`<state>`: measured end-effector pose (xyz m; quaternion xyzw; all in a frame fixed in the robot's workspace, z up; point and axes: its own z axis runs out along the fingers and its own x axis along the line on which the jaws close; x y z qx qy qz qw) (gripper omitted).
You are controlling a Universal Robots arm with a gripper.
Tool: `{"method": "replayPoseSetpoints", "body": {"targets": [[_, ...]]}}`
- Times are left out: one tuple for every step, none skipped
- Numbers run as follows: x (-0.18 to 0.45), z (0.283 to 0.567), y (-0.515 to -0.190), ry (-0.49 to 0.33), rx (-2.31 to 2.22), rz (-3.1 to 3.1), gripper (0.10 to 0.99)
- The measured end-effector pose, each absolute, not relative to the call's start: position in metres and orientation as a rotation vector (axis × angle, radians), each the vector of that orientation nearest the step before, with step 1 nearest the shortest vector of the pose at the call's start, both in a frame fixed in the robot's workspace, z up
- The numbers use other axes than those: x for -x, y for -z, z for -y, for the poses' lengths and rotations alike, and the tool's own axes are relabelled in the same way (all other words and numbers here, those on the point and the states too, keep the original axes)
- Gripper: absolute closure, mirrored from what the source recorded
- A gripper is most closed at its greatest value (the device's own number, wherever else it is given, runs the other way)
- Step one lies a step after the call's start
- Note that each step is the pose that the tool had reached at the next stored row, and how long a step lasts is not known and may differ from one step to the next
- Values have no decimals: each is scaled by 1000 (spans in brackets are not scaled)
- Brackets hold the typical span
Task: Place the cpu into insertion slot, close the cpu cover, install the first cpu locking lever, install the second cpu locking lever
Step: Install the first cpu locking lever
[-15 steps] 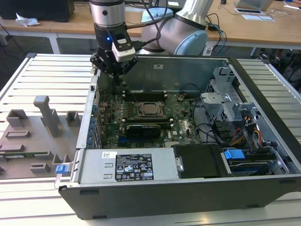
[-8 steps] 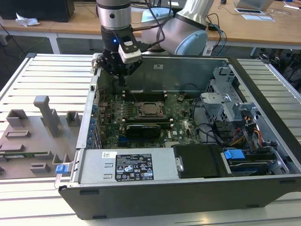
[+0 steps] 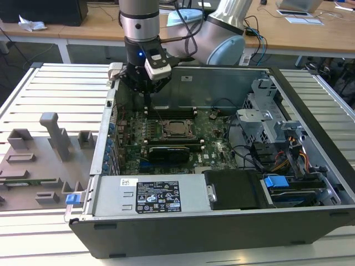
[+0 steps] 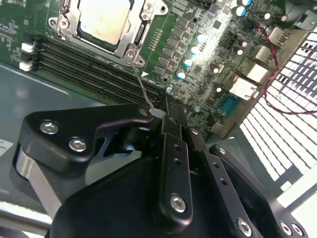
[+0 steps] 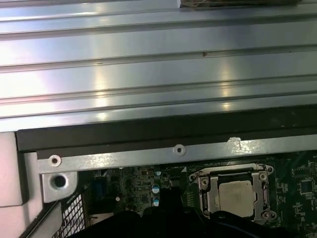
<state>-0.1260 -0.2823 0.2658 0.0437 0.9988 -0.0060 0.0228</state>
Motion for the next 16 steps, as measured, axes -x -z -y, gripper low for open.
{"method": "replayPoseSetpoints", "body": {"targets": [[125, 282, -264, 19, -136, -3093, 980], [123, 282, -262, 18, -136, -3093, 980], [120, 282, -261, 18, -135, -3093, 980], [117, 282, -261, 19, -135, -3093, 980], [115, 281, -261, 18, -135, -3093, 980], [112, 281, -261, 18, -136, -3093, 980], [110, 281, -260, 19, -136, -3093, 980], [108, 281, -260, 18, -136, -3093, 980], [105, 281, -260, 18, -135, -3093, 980], [103, 281, -260, 18, -135, -3093, 980], [99, 281, -260, 18, -136, -3093, 980], [96, 281, -260, 18, -136, -3093, 980], [94, 281, -260, 19, -135, -3093, 980], [92, 281, -260, 18, -135, -3093, 980], [91, 281, -260, 18, -135, -3093, 980], [88, 281, -260, 18, -136, -3094, 980]]}}
